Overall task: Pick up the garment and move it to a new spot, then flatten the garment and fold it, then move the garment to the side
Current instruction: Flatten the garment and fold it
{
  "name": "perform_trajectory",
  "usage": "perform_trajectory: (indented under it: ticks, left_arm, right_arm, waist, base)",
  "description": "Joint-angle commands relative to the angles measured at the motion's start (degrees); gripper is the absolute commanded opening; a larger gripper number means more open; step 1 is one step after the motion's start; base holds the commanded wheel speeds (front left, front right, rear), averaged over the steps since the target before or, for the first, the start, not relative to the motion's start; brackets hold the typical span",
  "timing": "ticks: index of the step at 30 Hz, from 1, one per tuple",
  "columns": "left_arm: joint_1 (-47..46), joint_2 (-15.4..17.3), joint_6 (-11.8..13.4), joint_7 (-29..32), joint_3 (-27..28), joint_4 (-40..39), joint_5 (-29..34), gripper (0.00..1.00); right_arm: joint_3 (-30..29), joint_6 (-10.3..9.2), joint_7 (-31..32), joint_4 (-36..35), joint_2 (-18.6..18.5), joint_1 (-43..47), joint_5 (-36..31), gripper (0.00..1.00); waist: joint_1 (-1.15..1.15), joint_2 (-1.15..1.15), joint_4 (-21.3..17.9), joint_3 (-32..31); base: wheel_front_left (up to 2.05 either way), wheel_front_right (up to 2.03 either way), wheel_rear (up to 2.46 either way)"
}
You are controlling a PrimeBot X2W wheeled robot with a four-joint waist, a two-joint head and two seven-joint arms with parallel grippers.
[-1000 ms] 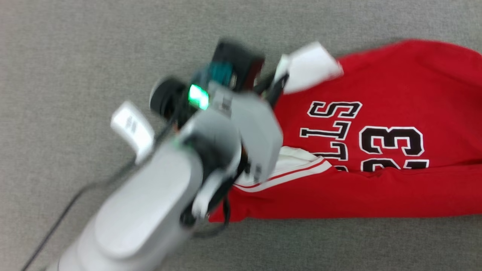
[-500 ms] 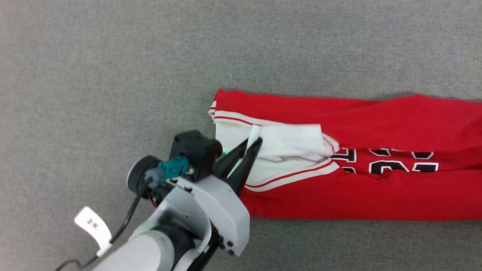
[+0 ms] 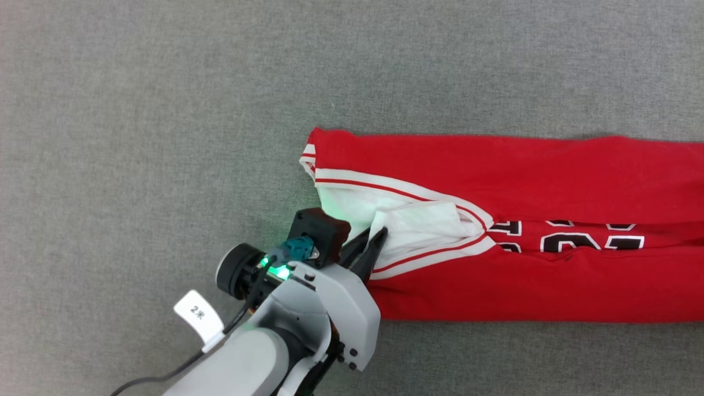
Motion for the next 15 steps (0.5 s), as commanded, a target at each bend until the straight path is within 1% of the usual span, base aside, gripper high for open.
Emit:
perform_trajectory:
  ticks: [1,2,3,4,5,6,7,8,10,15]
  left_arm:
    - [-0.85,-0.55,-0.28,-0.84,0.05,1.74,0.44,0.00]
    - [-0.98,-0.66,-0.23,-1.23,0.15,2.37,0.59,0.00]
    - [-1.04,-0.75,-0.14,-1.66,0.24,2.89,0.73,0.33]
    - [-1.07,-0.92,-0.06,-2.26,0.40,3.13,0.68,0.82]
    - [-0.86,-1.13,0.10,-2.91,0.66,3.09,0.57,1.00]
    - [-0.36,-1.15,0.20,-3.54,0.87,3.04,0.31,1.00]
    - [0.14,-1.11,0.36,-4.16,1.08,2.74,0.32,1.00]
    - [0.80,-1.21,0.54,-5.13,1.50,2.15,0.07,1.00]
    - [1.51,-1.37,0.82,-5.93,1.78,1.55,-0.25,1.00]
    - [5.65,-1.58,2.55,-11.37,2.84,-1.25,0.50,1.00]
  right_arm:
    - [0.10,-0.07,-0.16,-0.04,0.09,1.16,-0.35,0.00]
    - [0.09,-0.07,-0.27,-0.07,0.14,1.30,-0.31,0.00]
    - [0.09,-0.07,-0.62,-0.05,0.25,1.27,0.00,0.00]
    - [0.08,-0.07,-1.06,-0.03,0.32,1.19,0.30,0.17]
    - [0.05,-0.07,-1.42,-0.20,0.36,1.08,0.72,0.42]
    - [0.05,-0.07,-1.78,-0.45,0.41,1.10,1.34,0.60]
    - [0.06,-0.07,-1.99,-0.83,0.42,1.25,2.11,0.96]
    - [0.06,-0.07,-1.95,-1.21,0.40,1.45,2.95,1.00]
    - [0.06,-0.07,-1.88,-1.54,0.36,1.55,3.75,1.00]
    - [0.05,-0.07,1.15,-1.66,0.20,1.94,7.96,1.00]
  waist:
    - [0.00,0.00,-0.16,-0.17]
    - [0.00,0.00,-0.24,-0.32]
    - [0.00,0.00,-0.34,-0.57]
    - [0.00,0.00,-0.40,-0.92]
    - [0.00,0.00,-0.51,-1.28]
    - [0.00,0.00,-0.56,-1.73]
    - [0.00,0.00,-0.58,-2.22]
    - [0.00,0.00,-0.62,-2.71]
    - [0.00,0.00,-0.60,-3.25]
    - [0.00,0.00,0.07,-5.73]
  base:
    - [0.00,0.00,0.00]
    - [0.00,0.00,0.00]
    - [0.00,0.00,0.00]
    - [0.00,0.00,0.00]
    - [0.00,0.00,0.00]
    - [0.00,0.00,0.00]
    - [0.00,0.00,0.00]
    - [0.00,0.00,0.00]
    - [0.00,0.00,0.00]
    - [0.00,0.00,0.00]
